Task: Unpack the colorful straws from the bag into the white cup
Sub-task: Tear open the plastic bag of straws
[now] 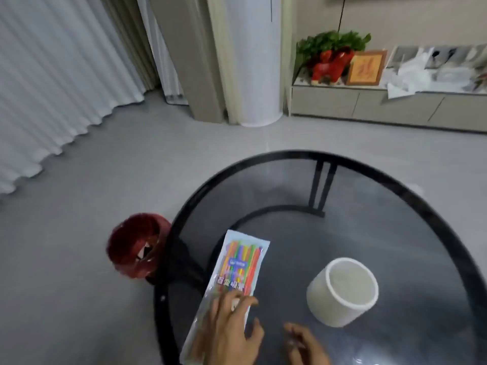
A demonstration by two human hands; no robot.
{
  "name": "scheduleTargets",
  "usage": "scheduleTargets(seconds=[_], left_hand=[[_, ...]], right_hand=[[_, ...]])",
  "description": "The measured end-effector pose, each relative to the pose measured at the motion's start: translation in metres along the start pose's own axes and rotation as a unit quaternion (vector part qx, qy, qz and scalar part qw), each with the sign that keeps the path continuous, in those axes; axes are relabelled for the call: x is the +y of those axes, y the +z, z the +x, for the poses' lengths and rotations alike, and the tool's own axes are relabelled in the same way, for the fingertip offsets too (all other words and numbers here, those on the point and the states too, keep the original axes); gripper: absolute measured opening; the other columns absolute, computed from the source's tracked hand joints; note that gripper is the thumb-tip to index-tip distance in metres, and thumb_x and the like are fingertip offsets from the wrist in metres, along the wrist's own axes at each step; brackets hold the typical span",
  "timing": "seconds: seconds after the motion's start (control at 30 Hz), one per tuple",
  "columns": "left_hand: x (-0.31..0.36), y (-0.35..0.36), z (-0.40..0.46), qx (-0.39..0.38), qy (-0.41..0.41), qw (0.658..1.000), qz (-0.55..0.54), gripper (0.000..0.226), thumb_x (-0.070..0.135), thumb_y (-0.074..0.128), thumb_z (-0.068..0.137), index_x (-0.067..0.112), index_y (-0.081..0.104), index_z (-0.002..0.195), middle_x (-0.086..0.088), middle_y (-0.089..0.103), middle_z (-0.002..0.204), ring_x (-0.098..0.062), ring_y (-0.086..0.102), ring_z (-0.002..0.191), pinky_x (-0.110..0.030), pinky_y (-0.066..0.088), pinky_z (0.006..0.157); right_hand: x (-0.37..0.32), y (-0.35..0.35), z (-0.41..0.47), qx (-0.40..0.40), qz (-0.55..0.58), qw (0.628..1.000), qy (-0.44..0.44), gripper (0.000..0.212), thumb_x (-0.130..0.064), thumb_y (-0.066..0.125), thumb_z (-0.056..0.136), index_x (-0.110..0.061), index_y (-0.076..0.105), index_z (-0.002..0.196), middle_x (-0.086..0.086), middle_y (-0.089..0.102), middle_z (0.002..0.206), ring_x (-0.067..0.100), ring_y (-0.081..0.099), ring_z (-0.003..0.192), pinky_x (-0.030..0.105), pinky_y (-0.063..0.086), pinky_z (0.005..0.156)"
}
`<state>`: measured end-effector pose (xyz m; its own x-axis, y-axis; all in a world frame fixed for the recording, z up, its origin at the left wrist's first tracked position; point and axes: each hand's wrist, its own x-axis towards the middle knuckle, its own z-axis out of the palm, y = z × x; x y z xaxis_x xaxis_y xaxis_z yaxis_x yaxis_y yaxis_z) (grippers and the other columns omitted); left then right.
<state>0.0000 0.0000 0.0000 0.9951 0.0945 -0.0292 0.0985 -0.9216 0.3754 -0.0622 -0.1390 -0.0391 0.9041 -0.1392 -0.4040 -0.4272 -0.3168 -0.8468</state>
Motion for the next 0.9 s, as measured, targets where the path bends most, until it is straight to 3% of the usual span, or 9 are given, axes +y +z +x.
scheduleTargets(seconds=[0.07, 0.17, 0.3, 0.43, 0.6, 0.7, 0.77, 0.83, 0.9], left_hand=[[-0.011, 0.030, 0.009, -0.003, 0.002, 1.000, 0.029, 0.054, 0.042, 0.069, 0.063, 0.027, 0.069, 0.115, -0.006, 0.059, 0.130, -0.038, 0.053, 0.122, -0.054, 0.049, 0.094], [-0.039, 0.070, 0.024, -0.001, -0.018, 0.996, 0.088, 0.081, 0.055, 0.063, 0.075, 0.032, 0.037, 0.148, -0.011, 0.030, 0.154, -0.036, 0.036, 0.134, -0.056, 0.038, 0.106], [-0.067, 0.096, 0.019, 0.059, -0.031, 0.995, 0.071, 0.091, 0.060, 0.060, 0.083, 0.038, 0.010, 0.157, -0.018, 0.016, 0.159, -0.036, 0.027, 0.138, -0.052, 0.033, 0.113], [-0.076, 0.101, 0.020, 0.086, -0.037, 0.987, 0.129, 0.091, 0.084, 0.020, 0.078, 0.043, -0.015, 0.152, -0.018, 0.022, 0.156, -0.034, 0.036, 0.135, -0.048, 0.038, 0.110], [-0.088, 0.097, 0.017, 0.099, 0.006, 0.986, 0.135, 0.087, 0.073, 0.039, 0.084, 0.050, -0.011, 0.151, -0.009, 0.040, 0.136, -0.031, 0.045, 0.112, -0.047, 0.036, 0.100], [-0.096, 0.086, 0.010, 0.080, 0.014, 0.992, 0.096, 0.086, 0.053, 0.054, 0.086, 0.049, -0.002, 0.150, -0.004, 0.045, 0.126, -0.029, 0.046, 0.108, -0.045, 0.036, 0.096], [-0.102, 0.074, 0.002, 0.071, 0.015, 0.995, 0.065, 0.090, 0.044, 0.061, 0.081, 0.044, 0.005, 0.151, -0.003, 0.047, 0.124, -0.028, 0.048, 0.112, -0.046, 0.037, 0.094], [-0.110, 0.062, -0.007, 0.048, 0.025, 0.995, 0.078, 0.097, 0.043, 0.066, 0.074, 0.037, 0.008, 0.151, -0.001, 0.046, 0.128, -0.026, 0.046, 0.119, -0.046, 0.036, 0.096], [-0.121, 0.050, -0.026, 0.062, 0.058, 0.993, 0.085, 0.098, 0.043, 0.067, 0.069, 0.034, 0.014, 0.150, 0.001, 0.045, 0.129, -0.023, 0.045, 0.123, -0.047, 0.033, 0.101]], right_hand=[[0.010, -0.004, 0.035, 0.040, 0.039, 0.998, -0.005, 0.051, 0.004, 0.071, 0.091, -0.047, 0.075, 0.096, -0.008, 0.081, 0.099, 0.001, 0.076, 0.077, 0.005, 0.053, 0.075], [0.049, 0.020, 0.049, 0.056, 0.044, 0.995, -0.074, 0.046, 0.002, 0.066, 0.093, -0.039, 0.069, 0.113, -0.007, 0.080, 0.098, 0.008, 0.076, 0.068, 0.025, 0.063, 0.070], [0.057, 0.040, 0.048, 0.118, -0.056, 0.977, -0.169, 0.038, -0.006, 0.068, 0.078, -0.033, 0.073, 0.104, -0.018, 0.071, 0.081, -0.001, 0.060, 0.051, 0.003, 0.045, 0.055], [0.068, 0.043, 0.049, 0.139, -0.059, 0.967, -0.204, 0.052, 0.004, 0.079, 0.071, -0.041, 0.070, 0.095, -0.015, 0.068, 0.074, 0.001, 0.060, 0.047, 0.002, 0.040, 0.044], [0.074, 0.048, 0.031, 0.097, -0.102, 0.958, -0.252, 0.057, -0.009, 0.073, 0.078, -0.055, 0.051, 0.103, -0.026, 0.062, 0.100, -0.011, 0.061, 0.094, -0.002, 0.043, 0.067], [0.068, 0.049, 0.012, 0.100, -0.115, 0.956, -0.251, 0.050, -0.008, 0.068, 0.087, -0.051, 0.050, 0.106, -0.020, 0.059, 0.113, -0.011, 0.059, 0.101, 0.001, 0.044, 0.077], [0.060, 0.048, 0.000, 0.122, -0.115, 0.951, -0.262, 0.047, -0.006, 0.064, 0.090, -0.043, 0.052, 0.116, -0.012, 0.057, 0.134, -0.006, 0.063, 0.100, 0.007, 0.048, 0.083], [0.056, 0.045, -0.010, 0.146, -0.135, 0.944, -0.264, 0.045, -0.009, 0.062, 0.095, -0.032, 0.054, 0.134, -0.009, 0.045, 0.154, 0.001, 0.061, 0.117, 0.026, 0.050, 0.101], [0.053, 0.041, -0.030, 0.182, -0.144, 0.936, -0.264, 0.047, -0.012, 0.062, 0.098, -0.023, 0.054, 0.144, -0.005, 0.048, 0.154, 0.014, 0.056, 0.134, 0.036, 0.047, 0.110]])
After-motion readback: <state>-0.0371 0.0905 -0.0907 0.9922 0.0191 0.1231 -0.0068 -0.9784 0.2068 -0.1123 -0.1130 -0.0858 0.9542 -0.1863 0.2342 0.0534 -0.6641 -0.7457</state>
